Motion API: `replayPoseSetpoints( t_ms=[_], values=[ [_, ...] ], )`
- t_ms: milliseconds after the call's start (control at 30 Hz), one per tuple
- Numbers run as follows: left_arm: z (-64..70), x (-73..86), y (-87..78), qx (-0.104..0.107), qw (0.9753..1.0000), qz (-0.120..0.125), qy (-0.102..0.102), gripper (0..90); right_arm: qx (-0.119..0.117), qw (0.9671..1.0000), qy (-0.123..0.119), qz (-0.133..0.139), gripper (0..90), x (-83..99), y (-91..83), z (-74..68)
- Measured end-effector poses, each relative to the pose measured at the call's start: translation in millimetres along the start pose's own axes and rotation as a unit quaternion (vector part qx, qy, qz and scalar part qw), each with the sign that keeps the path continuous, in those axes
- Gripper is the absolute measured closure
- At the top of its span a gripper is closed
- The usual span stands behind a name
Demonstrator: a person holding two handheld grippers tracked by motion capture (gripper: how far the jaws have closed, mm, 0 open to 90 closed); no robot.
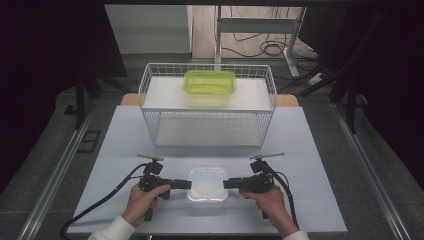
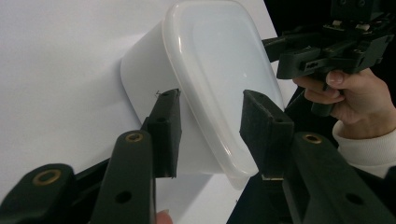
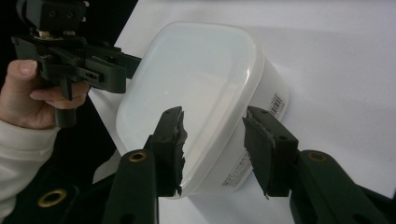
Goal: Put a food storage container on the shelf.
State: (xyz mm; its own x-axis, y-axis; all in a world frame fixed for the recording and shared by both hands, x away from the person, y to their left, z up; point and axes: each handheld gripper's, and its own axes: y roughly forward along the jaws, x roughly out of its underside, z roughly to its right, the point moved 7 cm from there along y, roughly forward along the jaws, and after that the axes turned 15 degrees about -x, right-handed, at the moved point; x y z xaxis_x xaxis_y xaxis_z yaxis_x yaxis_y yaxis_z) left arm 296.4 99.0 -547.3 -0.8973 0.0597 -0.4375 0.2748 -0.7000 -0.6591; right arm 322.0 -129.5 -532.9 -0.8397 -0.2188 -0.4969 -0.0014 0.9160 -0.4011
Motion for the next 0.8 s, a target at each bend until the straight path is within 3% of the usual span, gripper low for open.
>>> replayPoseSetpoints(
  t_ms=[167,233,467,800],
  values=[
    [-1.1,1.8,2.0,0.006,0.9999,-0.006,-0.007,64.1,-0.001,0.9999,0.012,0.001,63.4,1.2,0.0,2.3],
    [-1.7,2.2,2.3,0.012,0.9998,-0.006,-0.017,65.8,-0.012,0.9996,0.026,0.0,64.5,2.6,0.4,2.8],
    [-1.7,3.6,-1.5,0.023,0.9994,-0.005,-0.027,71.9,-0.032,0.9974,0.059,0.026,69.6,3.6,-1.2,3.9],
    [2.0,2.0,-7.8,0.027,0.9993,0.014,-0.021,78.4,-0.04,0.9967,0.059,0.037,76.2,2.9,-6.2,-1.2]
  ],
)
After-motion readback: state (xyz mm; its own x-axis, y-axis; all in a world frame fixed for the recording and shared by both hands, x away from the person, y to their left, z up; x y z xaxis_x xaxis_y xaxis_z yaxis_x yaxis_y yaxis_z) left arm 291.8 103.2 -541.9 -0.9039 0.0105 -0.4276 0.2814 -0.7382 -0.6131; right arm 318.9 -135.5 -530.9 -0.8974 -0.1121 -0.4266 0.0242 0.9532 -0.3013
